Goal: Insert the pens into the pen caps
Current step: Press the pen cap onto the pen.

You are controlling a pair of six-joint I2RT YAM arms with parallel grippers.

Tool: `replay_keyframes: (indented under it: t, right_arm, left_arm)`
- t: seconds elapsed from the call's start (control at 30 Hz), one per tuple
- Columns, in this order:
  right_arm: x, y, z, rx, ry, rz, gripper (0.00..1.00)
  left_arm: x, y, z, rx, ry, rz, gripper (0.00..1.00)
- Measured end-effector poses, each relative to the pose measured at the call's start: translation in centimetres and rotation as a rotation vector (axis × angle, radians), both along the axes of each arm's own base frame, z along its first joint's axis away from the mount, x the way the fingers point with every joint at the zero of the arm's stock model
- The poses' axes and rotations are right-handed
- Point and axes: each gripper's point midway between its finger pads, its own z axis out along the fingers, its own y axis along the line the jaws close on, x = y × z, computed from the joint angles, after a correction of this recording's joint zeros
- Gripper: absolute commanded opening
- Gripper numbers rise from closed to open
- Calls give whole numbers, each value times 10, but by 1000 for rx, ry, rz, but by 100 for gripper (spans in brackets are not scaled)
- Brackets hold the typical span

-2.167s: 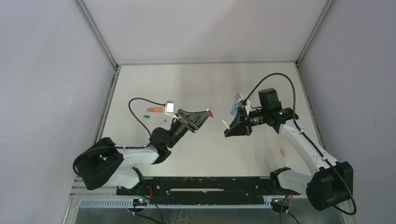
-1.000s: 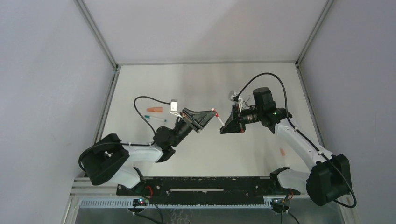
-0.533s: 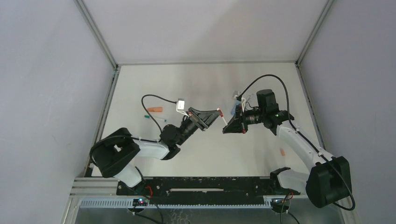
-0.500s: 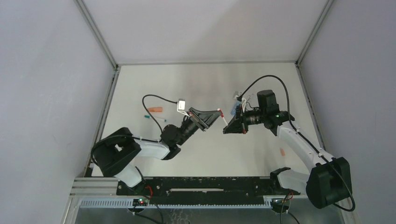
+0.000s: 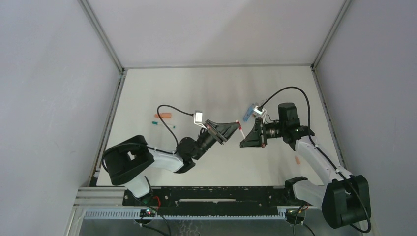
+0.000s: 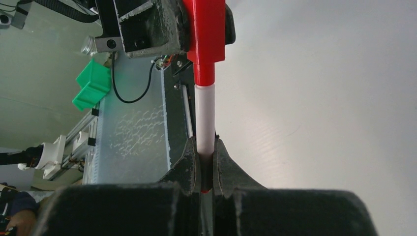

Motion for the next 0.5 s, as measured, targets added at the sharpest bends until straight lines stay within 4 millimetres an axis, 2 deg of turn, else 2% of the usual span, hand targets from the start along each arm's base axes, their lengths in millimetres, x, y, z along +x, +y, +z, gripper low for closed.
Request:
replay_keyframes:
  t: [0.37,0.5]
  right_arm:
    - [6,-12,-6,-91,-109,-92,0]
    - [11,-22,-22,-193,-124,-153,0]
  left_arm:
    - [-1,-14,-6,27,22,-18,0]
    - [2,-21,-21,109,57,-22,0]
